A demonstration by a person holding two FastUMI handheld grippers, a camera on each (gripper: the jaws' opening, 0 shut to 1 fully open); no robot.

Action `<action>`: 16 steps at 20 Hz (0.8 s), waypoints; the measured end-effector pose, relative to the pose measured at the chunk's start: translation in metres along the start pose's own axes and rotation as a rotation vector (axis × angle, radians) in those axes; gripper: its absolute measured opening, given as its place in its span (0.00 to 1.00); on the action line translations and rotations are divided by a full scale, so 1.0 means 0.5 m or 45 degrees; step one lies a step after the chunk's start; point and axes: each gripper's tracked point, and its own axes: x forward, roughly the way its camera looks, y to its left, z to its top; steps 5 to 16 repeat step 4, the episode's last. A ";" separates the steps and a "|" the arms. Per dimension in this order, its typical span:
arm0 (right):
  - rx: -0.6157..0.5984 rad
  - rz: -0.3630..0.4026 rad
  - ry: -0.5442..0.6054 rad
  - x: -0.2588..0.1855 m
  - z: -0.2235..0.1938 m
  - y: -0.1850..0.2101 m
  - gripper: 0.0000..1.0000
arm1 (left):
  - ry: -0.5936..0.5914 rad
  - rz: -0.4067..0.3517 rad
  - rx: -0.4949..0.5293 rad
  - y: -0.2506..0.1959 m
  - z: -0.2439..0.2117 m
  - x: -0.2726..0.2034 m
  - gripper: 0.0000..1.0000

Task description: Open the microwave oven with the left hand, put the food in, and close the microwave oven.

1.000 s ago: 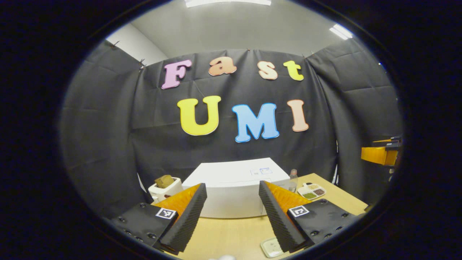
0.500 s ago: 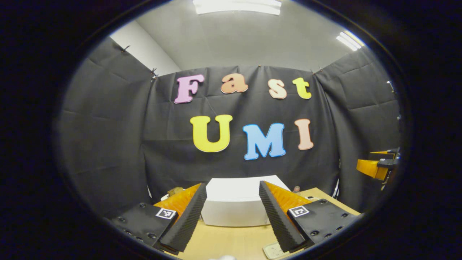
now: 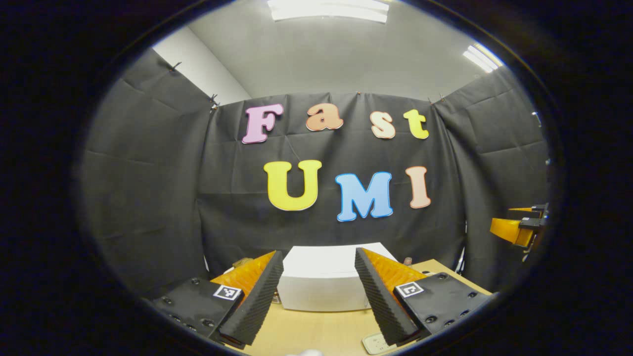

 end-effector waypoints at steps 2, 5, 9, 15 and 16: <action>0.001 0.005 -0.003 -0.001 0.002 0.005 0.96 | -0.003 0.003 0.008 0.005 0.001 -0.001 0.97; 0.019 0.014 -0.006 -0.002 0.007 0.010 0.96 | -0.011 0.007 0.013 0.008 0.004 -0.003 0.98; 0.019 0.014 -0.006 -0.002 0.007 0.010 0.96 | -0.011 0.007 0.013 0.008 0.004 -0.003 0.98; 0.019 0.014 -0.006 -0.002 0.007 0.010 0.96 | -0.011 0.007 0.013 0.008 0.004 -0.003 0.98; 0.019 0.014 -0.006 -0.002 0.007 0.010 0.96 | -0.011 0.007 0.013 0.008 0.004 -0.003 0.98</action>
